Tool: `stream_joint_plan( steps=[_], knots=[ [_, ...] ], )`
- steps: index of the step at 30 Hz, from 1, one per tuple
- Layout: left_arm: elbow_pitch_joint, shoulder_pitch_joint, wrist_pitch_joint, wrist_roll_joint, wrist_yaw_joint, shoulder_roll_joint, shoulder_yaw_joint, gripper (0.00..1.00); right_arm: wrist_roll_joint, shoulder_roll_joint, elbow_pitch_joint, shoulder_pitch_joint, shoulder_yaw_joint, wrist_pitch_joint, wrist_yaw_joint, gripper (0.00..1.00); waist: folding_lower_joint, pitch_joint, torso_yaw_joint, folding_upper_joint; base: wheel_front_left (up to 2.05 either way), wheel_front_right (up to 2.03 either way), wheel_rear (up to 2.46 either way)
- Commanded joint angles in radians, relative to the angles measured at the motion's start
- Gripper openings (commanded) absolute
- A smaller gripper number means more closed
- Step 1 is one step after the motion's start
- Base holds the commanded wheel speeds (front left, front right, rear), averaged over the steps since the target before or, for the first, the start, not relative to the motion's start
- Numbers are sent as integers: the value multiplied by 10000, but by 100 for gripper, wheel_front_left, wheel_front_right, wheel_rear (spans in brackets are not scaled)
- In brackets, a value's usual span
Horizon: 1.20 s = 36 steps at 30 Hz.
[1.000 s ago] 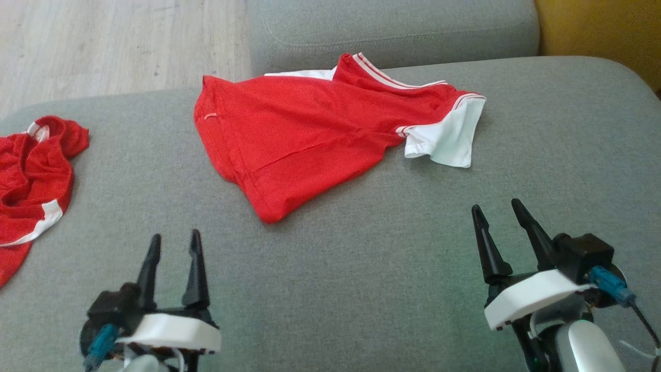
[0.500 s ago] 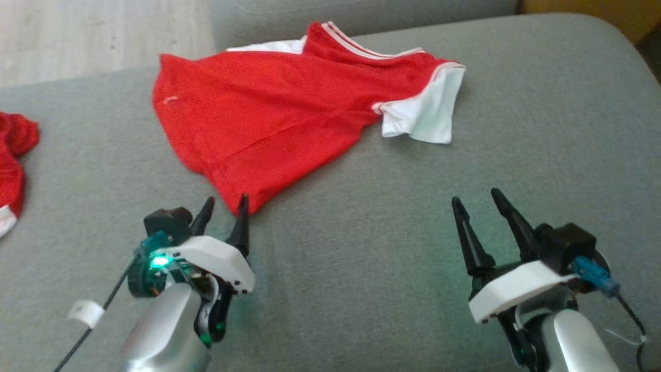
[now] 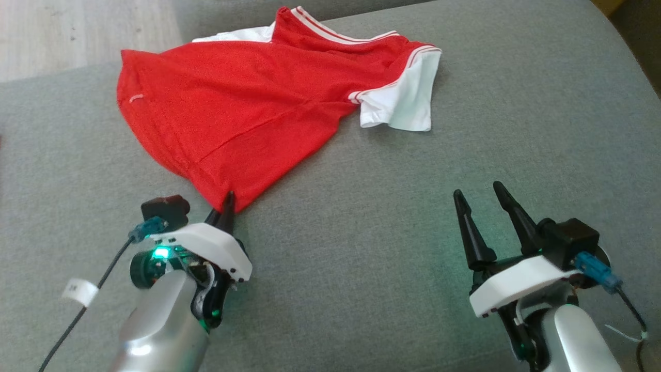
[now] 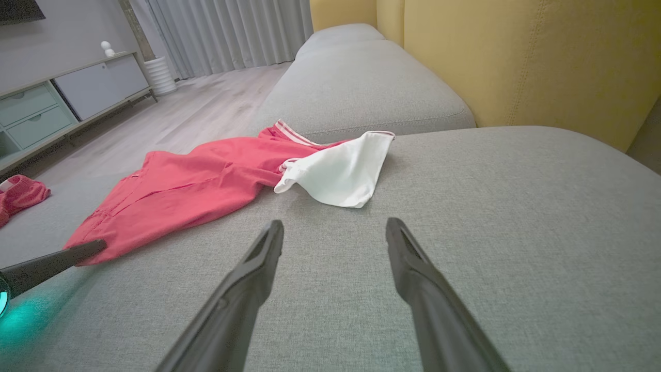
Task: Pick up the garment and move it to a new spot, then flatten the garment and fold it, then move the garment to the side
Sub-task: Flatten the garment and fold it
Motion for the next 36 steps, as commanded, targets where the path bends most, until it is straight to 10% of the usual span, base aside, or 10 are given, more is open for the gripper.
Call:
stream_joint_plan(
  steps=[1,14,28,29,30,31,36],
  knots=[
    [-293,-396,-210,70,-65,167,207,0,54,-26,-294,-344,181,-140,69,100,-1,-33,61,0,0,0,0],
    [-4078,2577,-165,890,-428,1976,-1253,0,18,-26,-382,-136,-35,-45,69,100,-1,-393,1091,0,0,0,0],
    [-6561,5124,1543,1013,1860,4280,-476,0,18,-26,-394,-51,-195,35,69,100,-1,-639,1136,0,0,0,0],
    [-6626,5218,1423,930,2012,4232,-332,68,18,-26,-399,-42,-204,39,69,100,-1,-649,1131,0,0,0,0],
    [-6626,5218,1423,930,2012,4232,-332,68,18,-26,-399,-42,-204,39,69,100,-1,-649,1131,0,0,0,0],
    [-6662,5308,1372,818,2113,4179,-227,100,18,-26,-400,-33,-208,45,69,100,-1,-662,1125,0,0,0,0],
    [-6789,5358,913,203,1983,3758,99,100,23,-26,-424,-7,-267,70,69,100,-1,-728,1161,0,0,0,0]
  ],
)
